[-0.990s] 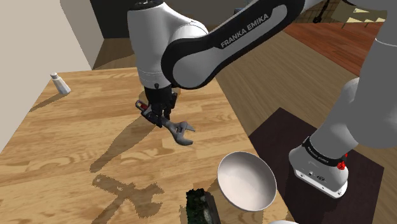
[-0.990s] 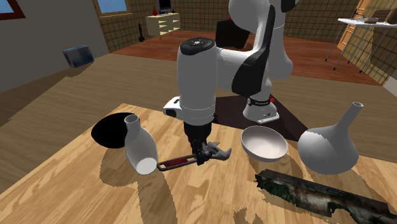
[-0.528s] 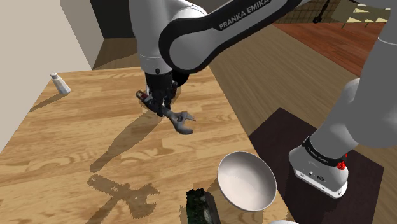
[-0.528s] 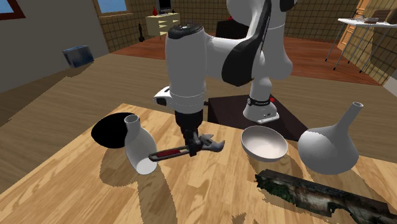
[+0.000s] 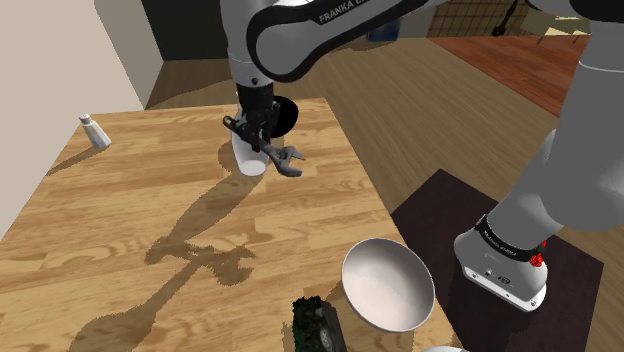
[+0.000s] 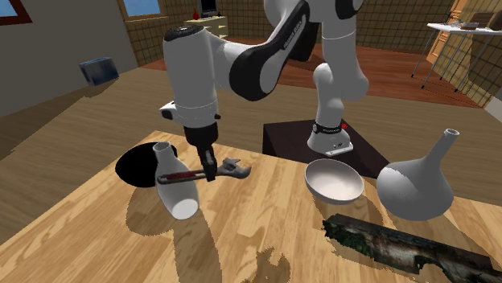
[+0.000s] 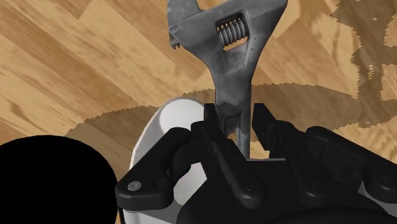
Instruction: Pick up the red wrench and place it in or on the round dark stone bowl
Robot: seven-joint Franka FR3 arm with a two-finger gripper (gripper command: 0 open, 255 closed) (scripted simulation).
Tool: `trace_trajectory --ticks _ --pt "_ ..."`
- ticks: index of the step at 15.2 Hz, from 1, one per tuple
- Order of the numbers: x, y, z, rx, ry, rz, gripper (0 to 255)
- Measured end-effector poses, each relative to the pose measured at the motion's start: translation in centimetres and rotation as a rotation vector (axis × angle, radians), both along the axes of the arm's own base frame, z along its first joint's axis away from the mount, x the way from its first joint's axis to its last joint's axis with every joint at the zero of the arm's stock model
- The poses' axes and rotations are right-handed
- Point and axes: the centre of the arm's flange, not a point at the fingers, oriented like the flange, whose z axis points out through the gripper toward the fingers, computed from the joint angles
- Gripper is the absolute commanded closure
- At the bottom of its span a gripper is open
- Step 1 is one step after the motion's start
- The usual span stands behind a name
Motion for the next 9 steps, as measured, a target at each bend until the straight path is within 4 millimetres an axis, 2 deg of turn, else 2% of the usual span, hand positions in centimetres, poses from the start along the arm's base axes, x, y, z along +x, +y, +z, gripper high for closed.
trace_trajectory --ticks 4,9 --pt "4.7 -3.0 0.1 0.000 -0.001 0.000 255" --pt "9.3 -7.2 0.0 0.000 0.000 0.001 255"
